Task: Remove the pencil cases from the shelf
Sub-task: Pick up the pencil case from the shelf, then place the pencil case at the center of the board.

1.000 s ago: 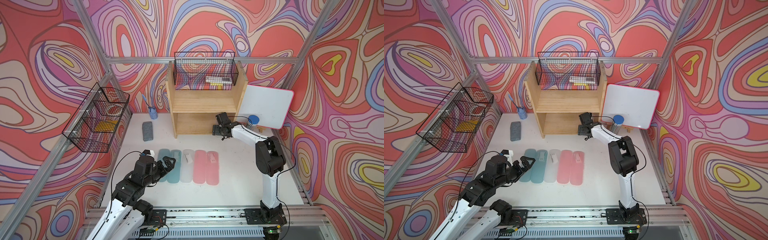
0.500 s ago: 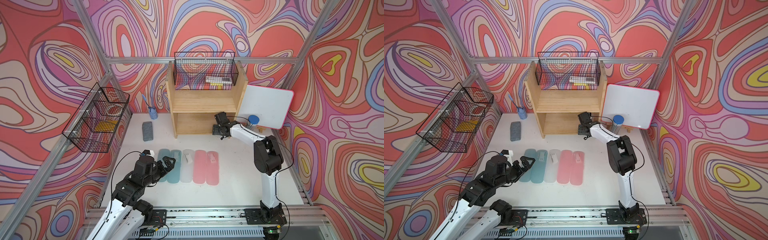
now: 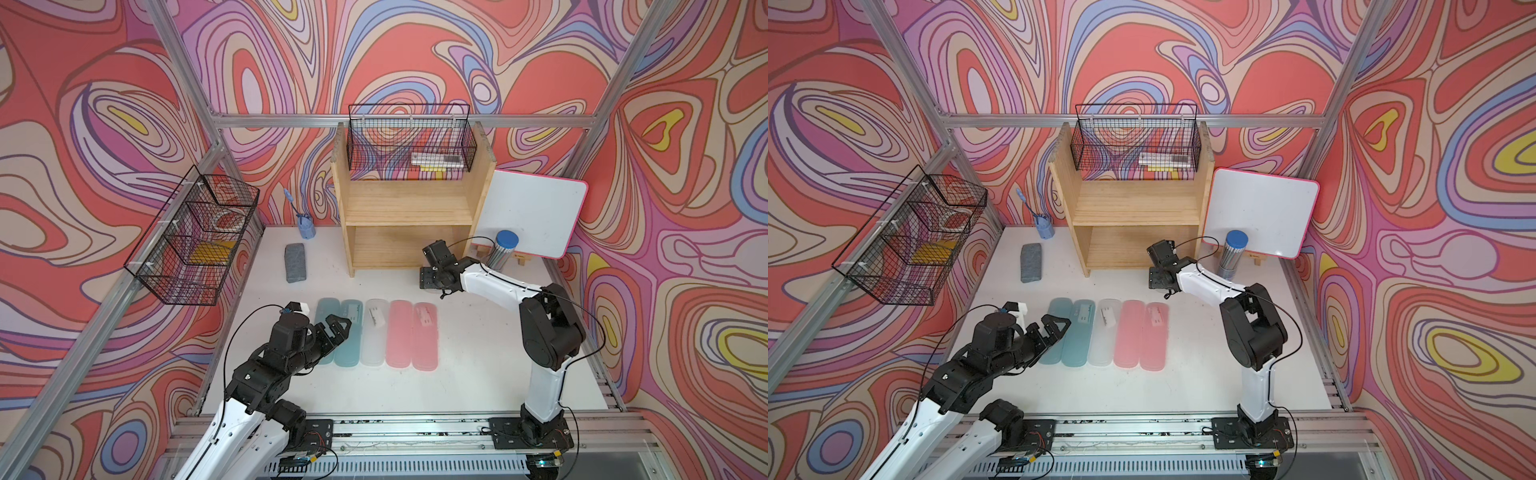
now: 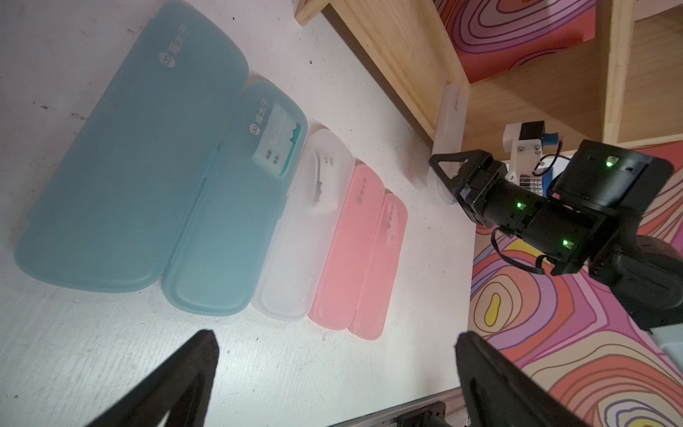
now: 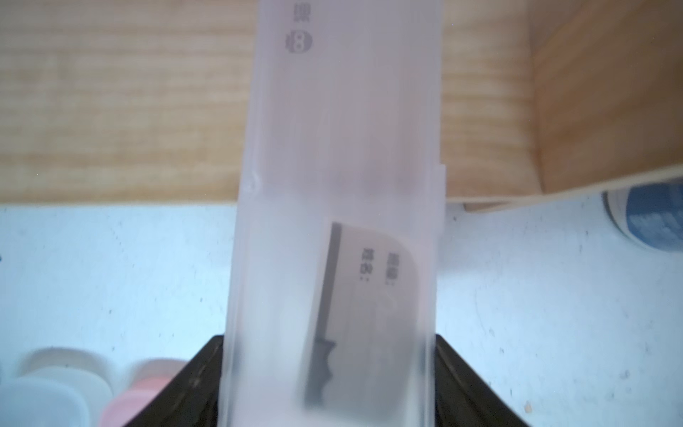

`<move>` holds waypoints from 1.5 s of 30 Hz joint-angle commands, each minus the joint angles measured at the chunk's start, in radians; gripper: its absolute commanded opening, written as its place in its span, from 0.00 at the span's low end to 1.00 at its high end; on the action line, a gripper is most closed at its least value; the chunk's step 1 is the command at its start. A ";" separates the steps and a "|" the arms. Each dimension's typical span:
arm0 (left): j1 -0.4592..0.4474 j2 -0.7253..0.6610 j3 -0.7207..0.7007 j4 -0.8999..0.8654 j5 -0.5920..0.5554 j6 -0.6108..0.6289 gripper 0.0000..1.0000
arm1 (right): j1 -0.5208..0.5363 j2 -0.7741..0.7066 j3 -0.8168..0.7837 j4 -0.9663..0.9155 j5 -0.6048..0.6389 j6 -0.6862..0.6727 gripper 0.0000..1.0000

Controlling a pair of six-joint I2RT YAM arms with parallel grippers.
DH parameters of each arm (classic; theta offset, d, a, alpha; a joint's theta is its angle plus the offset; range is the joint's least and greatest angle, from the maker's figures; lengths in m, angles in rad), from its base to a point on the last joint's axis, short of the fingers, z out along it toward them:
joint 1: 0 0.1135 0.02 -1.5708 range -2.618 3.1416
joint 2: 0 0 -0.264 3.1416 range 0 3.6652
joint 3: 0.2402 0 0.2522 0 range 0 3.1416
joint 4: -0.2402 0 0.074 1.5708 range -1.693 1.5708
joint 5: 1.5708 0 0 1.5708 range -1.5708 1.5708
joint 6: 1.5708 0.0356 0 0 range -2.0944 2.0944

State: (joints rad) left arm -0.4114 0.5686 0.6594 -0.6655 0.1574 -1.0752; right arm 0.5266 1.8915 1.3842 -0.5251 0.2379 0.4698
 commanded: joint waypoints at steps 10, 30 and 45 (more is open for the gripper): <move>0.004 -0.002 -0.013 0.046 0.012 -0.002 0.99 | 0.050 -0.347 -0.294 -0.007 0.007 0.061 0.74; 0.003 -0.015 0.017 -0.006 -0.001 0.025 0.99 | 0.180 -0.710 -0.704 -0.024 -0.001 0.238 0.72; 0.003 -0.064 0.013 -0.054 -0.012 0.016 0.99 | 0.267 -0.668 -0.809 0.081 -0.007 0.306 0.73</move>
State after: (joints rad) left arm -0.4114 0.5163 0.6590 -0.6796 0.1604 -1.0698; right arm 0.7784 1.2114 0.5888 -0.4969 0.2264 0.7601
